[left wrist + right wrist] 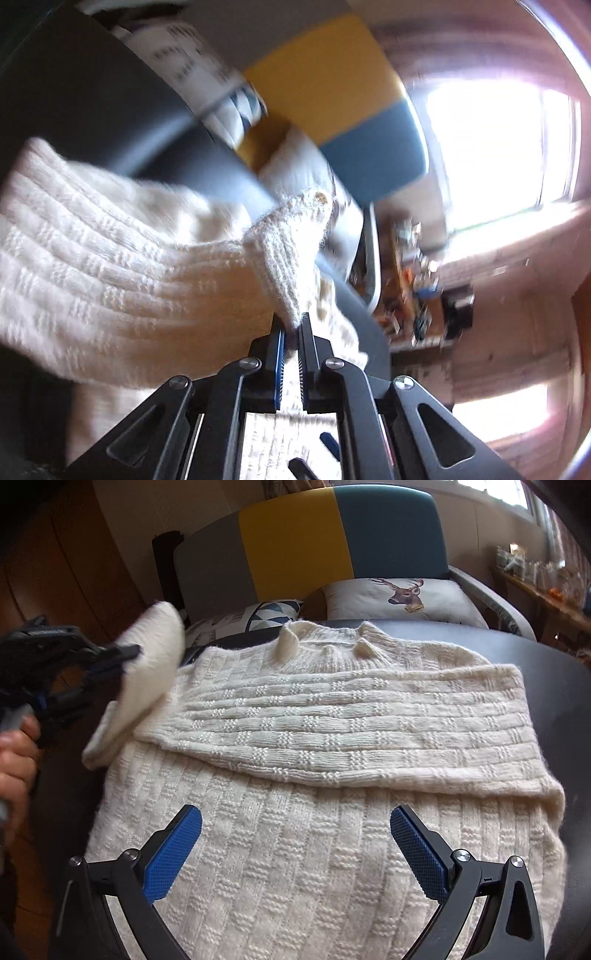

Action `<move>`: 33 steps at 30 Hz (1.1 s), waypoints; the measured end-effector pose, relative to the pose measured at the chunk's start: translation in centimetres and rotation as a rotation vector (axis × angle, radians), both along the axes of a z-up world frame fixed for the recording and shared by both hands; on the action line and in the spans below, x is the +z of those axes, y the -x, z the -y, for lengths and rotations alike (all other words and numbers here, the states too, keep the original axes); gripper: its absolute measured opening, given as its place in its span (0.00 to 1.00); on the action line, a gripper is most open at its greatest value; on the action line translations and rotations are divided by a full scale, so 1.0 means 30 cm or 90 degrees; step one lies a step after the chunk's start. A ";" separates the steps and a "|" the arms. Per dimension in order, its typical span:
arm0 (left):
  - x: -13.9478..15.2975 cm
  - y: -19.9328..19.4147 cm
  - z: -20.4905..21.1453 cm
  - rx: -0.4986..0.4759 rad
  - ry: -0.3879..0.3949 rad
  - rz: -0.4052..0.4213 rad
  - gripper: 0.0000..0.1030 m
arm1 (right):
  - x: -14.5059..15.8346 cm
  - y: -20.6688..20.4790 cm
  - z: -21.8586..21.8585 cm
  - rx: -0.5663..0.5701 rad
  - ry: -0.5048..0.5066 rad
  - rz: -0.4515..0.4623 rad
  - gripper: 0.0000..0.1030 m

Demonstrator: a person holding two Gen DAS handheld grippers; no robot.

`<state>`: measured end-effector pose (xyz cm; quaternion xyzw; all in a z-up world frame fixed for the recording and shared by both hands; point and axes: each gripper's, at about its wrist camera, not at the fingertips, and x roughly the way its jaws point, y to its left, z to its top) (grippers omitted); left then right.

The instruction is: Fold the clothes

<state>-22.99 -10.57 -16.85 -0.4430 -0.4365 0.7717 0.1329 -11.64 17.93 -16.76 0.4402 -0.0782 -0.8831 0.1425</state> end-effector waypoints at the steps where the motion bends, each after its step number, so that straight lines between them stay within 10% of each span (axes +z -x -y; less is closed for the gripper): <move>1: -0.007 0.003 -0.042 -0.014 0.012 0.006 0.05 | 0.000 -0.001 -0.016 -0.001 0.012 0.002 1.00; 9: -0.102 0.052 -0.240 -0.100 0.088 0.055 0.07 | 0.034 0.077 -0.085 -0.018 0.223 0.022 1.00; 15: -0.087 0.014 -0.181 -0.112 0.025 0.030 0.17 | -0.015 0.228 -0.084 -0.031 0.480 0.064 0.99; 18: -0.052 -0.057 -0.082 -0.083 -0.013 0.007 0.18 | -0.079 0.285 -0.051 -0.047 0.550 0.105 0.69; 20: -0.052 -0.120 -0.008 -0.056 -0.031 0.001 0.18 | -0.105 0.304 -0.020 -0.061 0.546 0.124 0.52; 29: -0.177 -0.306 0.216 0.027 -0.076 0.028 0.19 | -0.184 0.349 0.070 -0.143 0.533 0.146 0.52; 33: -0.236 -0.326 0.265 0.064 -0.138 0.028 0.19 | -0.142 0.367 0.161 -0.092 0.436 0.113 0.76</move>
